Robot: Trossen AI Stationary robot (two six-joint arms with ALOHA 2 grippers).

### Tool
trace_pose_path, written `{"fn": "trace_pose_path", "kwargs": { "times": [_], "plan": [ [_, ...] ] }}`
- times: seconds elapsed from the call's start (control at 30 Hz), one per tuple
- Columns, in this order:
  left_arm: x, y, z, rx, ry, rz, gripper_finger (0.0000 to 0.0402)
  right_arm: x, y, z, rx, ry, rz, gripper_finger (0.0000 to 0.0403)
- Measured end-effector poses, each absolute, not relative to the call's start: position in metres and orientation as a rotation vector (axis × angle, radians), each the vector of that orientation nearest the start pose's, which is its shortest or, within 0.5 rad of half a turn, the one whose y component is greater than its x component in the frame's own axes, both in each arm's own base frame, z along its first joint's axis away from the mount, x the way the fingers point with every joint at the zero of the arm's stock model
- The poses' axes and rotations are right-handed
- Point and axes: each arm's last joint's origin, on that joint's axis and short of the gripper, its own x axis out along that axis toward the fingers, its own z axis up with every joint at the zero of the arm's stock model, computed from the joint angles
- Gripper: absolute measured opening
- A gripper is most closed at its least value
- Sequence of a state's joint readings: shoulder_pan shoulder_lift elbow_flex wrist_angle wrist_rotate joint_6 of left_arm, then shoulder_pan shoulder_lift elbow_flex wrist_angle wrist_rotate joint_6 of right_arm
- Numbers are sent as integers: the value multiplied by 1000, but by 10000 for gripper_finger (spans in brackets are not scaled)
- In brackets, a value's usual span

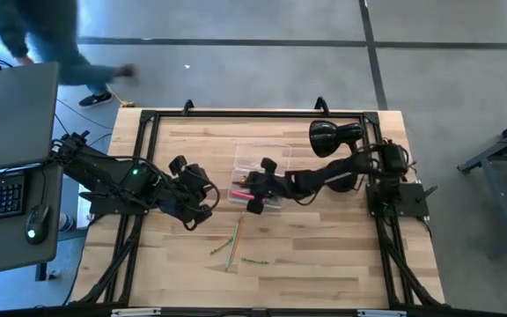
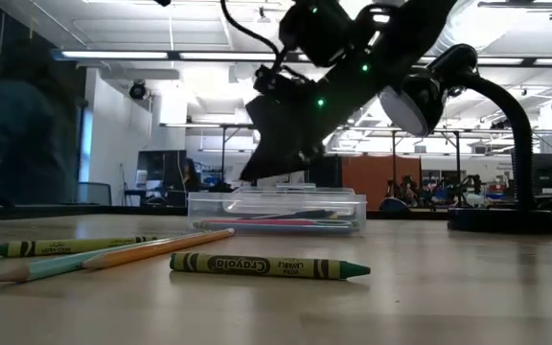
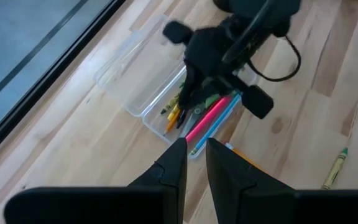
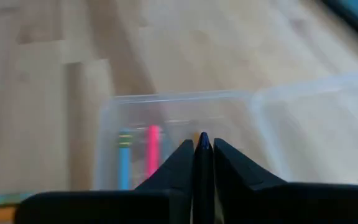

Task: Pick & place school supplies into a supply box
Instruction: Put the black pen into the transparent supply box, then put the left green crayon into the transparent supply box

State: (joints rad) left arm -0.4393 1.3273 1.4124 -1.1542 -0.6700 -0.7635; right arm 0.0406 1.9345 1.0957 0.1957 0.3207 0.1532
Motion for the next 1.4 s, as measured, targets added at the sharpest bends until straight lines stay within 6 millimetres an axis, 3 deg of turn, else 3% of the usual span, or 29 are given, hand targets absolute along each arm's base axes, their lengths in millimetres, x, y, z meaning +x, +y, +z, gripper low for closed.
{"fn": "trace_pose_path", "kwargs": {
  "times": [0.17,0.33,0.53,0.7,0.87,1.0,1.17,1.4],
  "plan": [
    [224,-85,361,-143,756,527,90,401,-1,136,26,653,-306,85],
    [224,-86,361,-150,765,517,90,403,-2,144,6,588,-366,121],
    [219,-85,357,-168,858,489,90,394,14,195,-31,466,-294,132],
    [211,-92,349,-196,824,586,90,362,37,249,-36,447,-225,129],
    [213,-115,307,-229,785,553,90,323,60,281,-2,504,-189,130],
    [217,-134,264,-398,723,445,90,302,79,291,5,522,-222,129],
    [222,-157,216,-542,603,225,90,289,101,291,-39,516,-278,130],
    [212,-180,177,-398,589,55,68,281,122,287,-13,502,-293,130]
  ]
}}
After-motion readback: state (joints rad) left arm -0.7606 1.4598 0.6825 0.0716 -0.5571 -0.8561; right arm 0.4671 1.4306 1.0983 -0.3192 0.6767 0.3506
